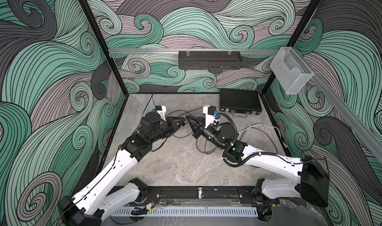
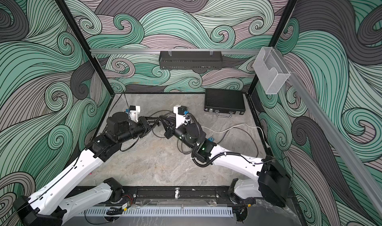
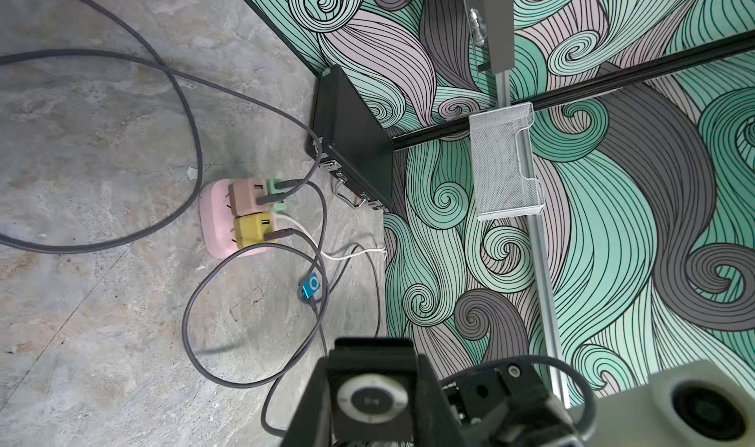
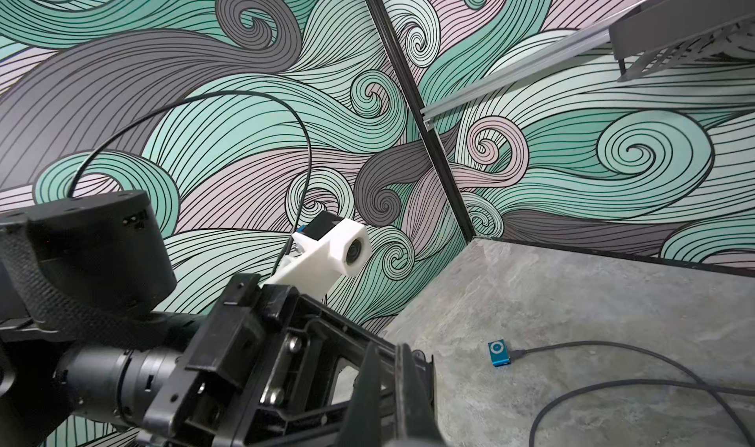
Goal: Charge mp3
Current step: Insert the charging cable into the MP3 player.
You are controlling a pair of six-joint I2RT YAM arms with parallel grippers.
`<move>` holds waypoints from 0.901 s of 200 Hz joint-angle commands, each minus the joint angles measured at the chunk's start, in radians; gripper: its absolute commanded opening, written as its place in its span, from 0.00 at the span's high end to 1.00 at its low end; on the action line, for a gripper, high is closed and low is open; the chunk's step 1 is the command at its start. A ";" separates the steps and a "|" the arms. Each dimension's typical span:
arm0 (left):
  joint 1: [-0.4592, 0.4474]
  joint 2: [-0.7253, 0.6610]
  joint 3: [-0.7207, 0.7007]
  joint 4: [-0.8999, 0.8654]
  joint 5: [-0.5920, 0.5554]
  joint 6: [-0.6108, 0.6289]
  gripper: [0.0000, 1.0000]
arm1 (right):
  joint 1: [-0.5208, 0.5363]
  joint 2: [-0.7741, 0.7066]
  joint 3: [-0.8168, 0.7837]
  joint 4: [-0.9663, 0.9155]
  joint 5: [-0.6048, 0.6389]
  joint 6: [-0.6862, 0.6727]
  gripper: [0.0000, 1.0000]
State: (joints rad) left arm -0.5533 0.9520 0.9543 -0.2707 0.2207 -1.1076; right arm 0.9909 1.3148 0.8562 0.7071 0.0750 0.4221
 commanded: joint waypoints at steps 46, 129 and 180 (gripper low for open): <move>-0.019 0.011 0.077 -0.087 0.020 0.086 0.99 | 0.003 -0.020 0.037 -0.035 0.028 -0.076 1.00; -0.025 0.014 0.098 -0.107 0.028 0.100 0.99 | 0.003 0.002 0.041 -0.043 0.020 -0.086 1.00; -0.025 0.007 0.098 -0.104 0.020 0.095 0.99 | 0.003 0.010 0.038 -0.051 0.017 -0.091 1.00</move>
State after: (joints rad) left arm -0.5716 0.9653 1.0153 -0.3702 0.2386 -1.0290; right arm 0.9909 1.3190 0.8730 0.6594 0.0937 0.3477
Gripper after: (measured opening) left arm 0.226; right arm 0.068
